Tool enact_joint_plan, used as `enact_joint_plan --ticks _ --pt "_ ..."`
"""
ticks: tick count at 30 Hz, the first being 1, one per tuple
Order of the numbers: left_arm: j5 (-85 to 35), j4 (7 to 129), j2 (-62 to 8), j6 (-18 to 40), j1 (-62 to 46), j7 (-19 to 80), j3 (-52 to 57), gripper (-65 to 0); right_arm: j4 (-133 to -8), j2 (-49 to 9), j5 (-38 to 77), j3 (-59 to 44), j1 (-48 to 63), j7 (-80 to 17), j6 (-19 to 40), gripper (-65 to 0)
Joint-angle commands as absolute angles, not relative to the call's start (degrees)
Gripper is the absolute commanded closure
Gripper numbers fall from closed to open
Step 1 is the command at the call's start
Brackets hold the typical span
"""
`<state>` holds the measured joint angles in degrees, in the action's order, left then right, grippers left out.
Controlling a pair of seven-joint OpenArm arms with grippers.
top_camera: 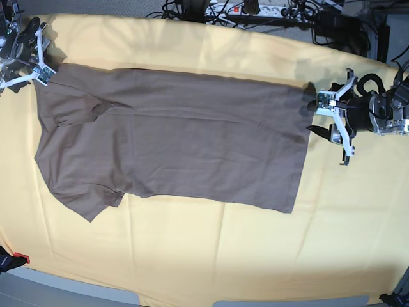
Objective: Fold the T-shirt properly
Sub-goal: 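Lower the shirt edge and reposition both grippers along it, then regrasp the shirt edge with both grippers and pull it taut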
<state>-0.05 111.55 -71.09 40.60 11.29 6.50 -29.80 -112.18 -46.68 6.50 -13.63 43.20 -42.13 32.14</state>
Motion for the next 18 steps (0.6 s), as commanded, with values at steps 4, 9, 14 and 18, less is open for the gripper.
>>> enact_joint_plan --ticks 4,9,14,18 --pt "-0.8 112.0 -72.2 40.0 12.1 3.9 -29.1 -26.9 -112.7 -47.8 8.1 -14.3 43.3 -40.4 32.5 -24.7" --pt "-0.8 112.0 -72.0 40.0 12.1 3.9 -29.1 -26.9 -112.7 -47.7 8.9 -14.3 43.2 -39.0 32.4 -19.9" --pt "-1.2 112.0 -70.9 40.0 12.1 3.9 -29.1 -26.2 -112.7 -47.7 8.9 -14.3 43.2 -39.0 31.3 0.0" --pt "-1.2 112.1 -70.8 40.0 10.7 3.9 -29.1 -21.4 -112.7 -47.7 8.9 -14.3 43.2 -39.9 30.6 0.0"
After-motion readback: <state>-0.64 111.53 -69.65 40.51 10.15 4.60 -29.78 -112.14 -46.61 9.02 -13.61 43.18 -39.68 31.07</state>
